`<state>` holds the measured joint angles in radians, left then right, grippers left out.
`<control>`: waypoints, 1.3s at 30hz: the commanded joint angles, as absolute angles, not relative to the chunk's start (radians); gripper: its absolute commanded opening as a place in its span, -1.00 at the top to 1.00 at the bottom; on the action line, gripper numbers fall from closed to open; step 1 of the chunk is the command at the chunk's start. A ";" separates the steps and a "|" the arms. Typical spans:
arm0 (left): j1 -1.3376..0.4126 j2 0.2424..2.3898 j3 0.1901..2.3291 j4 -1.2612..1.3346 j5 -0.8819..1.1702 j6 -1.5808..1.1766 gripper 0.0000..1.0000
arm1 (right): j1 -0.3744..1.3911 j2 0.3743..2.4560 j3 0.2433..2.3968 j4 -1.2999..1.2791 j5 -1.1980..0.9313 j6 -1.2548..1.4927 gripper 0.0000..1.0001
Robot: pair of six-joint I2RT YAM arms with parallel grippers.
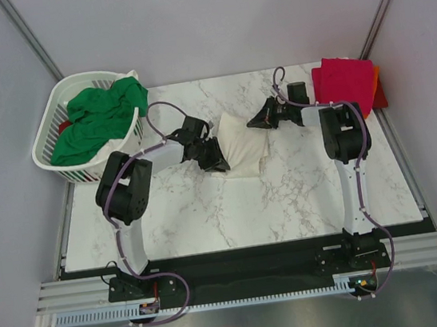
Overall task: Fold and stack the t-shirts
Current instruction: Fold the tshirt
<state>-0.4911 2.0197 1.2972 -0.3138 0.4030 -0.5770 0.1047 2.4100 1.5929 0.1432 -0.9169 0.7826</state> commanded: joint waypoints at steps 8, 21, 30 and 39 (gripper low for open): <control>-0.520 1.896 1.198 -0.298 0.376 -0.587 0.29 | 0.092 2.337 1.652 0.218 -0.979 0.825 0.36; -0.505 1.934 1.693 -0.525 0.328 -0.519 0.07 | 0.146 1.884 1.435 0.064 -0.882 0.795 -0.11; -0.463 2.198 2.017 -0.549 0.328 -0.518 0.13 | 0.229 1.678 1.000 0.180 -0.822 0.851 0.65; -0.459 2.322 2.117 -0.549 0.365 -0.529 0.19 | 0.284 1.744 0.973 0.135 -0.779 0.753 0.90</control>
<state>-0.4557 2.3161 2.0533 -0.5491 0.3416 -0.5556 0.2764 1.7111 0.9779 0.1055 -0.8043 0.8028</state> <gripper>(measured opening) 0.407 0.057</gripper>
